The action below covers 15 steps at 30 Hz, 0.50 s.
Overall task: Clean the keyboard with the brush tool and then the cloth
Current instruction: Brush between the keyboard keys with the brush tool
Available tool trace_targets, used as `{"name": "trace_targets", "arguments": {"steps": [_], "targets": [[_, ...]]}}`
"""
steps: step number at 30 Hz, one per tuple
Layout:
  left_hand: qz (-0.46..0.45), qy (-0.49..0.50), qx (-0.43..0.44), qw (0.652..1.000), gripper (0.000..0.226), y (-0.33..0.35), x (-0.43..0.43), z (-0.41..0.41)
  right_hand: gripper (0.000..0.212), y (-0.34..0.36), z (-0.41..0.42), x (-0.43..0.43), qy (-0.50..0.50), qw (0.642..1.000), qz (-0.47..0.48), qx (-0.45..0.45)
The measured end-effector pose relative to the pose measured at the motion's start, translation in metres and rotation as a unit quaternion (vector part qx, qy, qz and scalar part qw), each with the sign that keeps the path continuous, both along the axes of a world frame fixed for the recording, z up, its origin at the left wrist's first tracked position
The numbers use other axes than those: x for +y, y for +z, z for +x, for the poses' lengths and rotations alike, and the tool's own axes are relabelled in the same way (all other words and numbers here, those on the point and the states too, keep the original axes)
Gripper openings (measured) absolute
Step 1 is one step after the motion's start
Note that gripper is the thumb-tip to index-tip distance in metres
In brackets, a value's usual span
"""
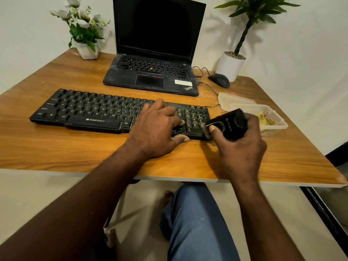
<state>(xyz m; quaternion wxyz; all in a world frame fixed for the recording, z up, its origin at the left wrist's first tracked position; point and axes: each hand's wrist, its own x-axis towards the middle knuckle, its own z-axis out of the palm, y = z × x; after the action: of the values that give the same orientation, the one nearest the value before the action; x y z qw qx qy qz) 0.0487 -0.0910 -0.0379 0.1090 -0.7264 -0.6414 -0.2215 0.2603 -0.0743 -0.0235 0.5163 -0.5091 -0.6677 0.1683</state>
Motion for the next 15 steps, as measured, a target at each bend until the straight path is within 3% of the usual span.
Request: {"name": "trace_targets", "arguments": {"steps": [2,5,9,12,15], "targets": [[0.0,0.003,0.003,1.0,0.064,0.0,0.0,0.0,0.055,0.002,-0.003,0.003,-0.016,1.0,-0.005,-0.006],[-0.003,0.001,0.004,1.0,0.061,0.001,0.0,-0.001,0.051,0.01,-0.016,0.001,0.052,0.995,-0.002,-0.085],[-0.006,0.001,0.006,1.0,0.063,0.001,-0.001,-0.001,0.053,0.02,-0.015,0.021,-0.025,0.998,-0.008,-0.065],[-0.008,0.002,0.002,1.0,0.062,0.001,-0.001,-0.001,0.052,0.021,-0.022,0.023,0.03,0.989,-0.013,-0.144],[-0.009,0.0,-0.002,1.0,0.061,0.001,-0.001,-0.002,0.057,0.029,-0.022,0.032,0.051,0.987,-0.033,-0.147]]}}
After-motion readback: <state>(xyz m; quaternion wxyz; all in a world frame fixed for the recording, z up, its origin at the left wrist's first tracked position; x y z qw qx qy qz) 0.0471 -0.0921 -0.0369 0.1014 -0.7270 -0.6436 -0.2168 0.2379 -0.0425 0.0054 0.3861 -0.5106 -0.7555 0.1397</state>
